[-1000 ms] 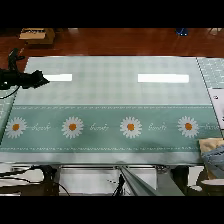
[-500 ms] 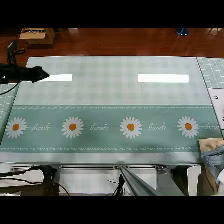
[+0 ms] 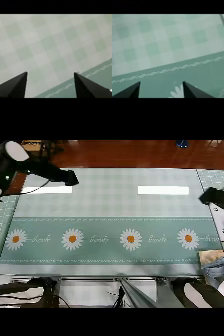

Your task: Fold the shirts.

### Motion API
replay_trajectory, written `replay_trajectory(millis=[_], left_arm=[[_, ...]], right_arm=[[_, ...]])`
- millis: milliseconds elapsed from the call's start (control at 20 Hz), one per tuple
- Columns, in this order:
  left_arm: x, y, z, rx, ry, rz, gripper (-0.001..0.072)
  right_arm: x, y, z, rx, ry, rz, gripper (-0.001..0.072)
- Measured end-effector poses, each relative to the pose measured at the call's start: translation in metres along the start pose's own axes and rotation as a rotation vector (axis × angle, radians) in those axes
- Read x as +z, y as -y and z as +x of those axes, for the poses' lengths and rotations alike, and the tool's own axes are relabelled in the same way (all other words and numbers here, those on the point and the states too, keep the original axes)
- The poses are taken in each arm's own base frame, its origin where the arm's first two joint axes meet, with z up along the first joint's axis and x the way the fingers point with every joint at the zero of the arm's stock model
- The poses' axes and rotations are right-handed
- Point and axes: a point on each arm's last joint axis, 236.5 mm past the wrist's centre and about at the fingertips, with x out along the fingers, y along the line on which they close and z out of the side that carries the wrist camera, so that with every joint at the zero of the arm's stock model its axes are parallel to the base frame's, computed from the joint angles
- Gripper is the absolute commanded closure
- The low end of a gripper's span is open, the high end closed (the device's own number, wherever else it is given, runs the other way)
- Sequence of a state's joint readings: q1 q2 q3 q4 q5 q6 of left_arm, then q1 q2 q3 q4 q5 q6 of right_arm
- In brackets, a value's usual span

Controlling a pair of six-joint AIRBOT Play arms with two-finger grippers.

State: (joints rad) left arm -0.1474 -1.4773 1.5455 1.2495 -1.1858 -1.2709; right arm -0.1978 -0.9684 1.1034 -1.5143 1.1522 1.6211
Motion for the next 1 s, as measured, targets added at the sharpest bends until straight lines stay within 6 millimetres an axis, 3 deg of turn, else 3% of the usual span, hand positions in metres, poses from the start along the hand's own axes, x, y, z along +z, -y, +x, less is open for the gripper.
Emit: replay_trajectory(millis=[150,300,500,1000], left_arm=[[-0.023,0.024,0.006,0.080,-0.126,0.014,-0.0013],[-0.032,0.041,0.008,0.122,-0.175,0.033,-0.0013],[-0.037,0.047,0.008,0.150,-0.197,0.042,-0.0010],[-0.039,0.049,0.008,0.163,-0.205,0.042,-0.0010]], right_arm=[[-0.002,-0.048,0.025,0.043,-0.086,-0.142,0.0102],[-0.007,-0.073,0.034,0.069,-0.129,-0.228,0.0103],[-0.013,-0.085,0.036,0.082,-0.156,-0.270,0.0105],[-0.014,-0.088,0.037,0.084,-0.163,-0.289,0.0105]])
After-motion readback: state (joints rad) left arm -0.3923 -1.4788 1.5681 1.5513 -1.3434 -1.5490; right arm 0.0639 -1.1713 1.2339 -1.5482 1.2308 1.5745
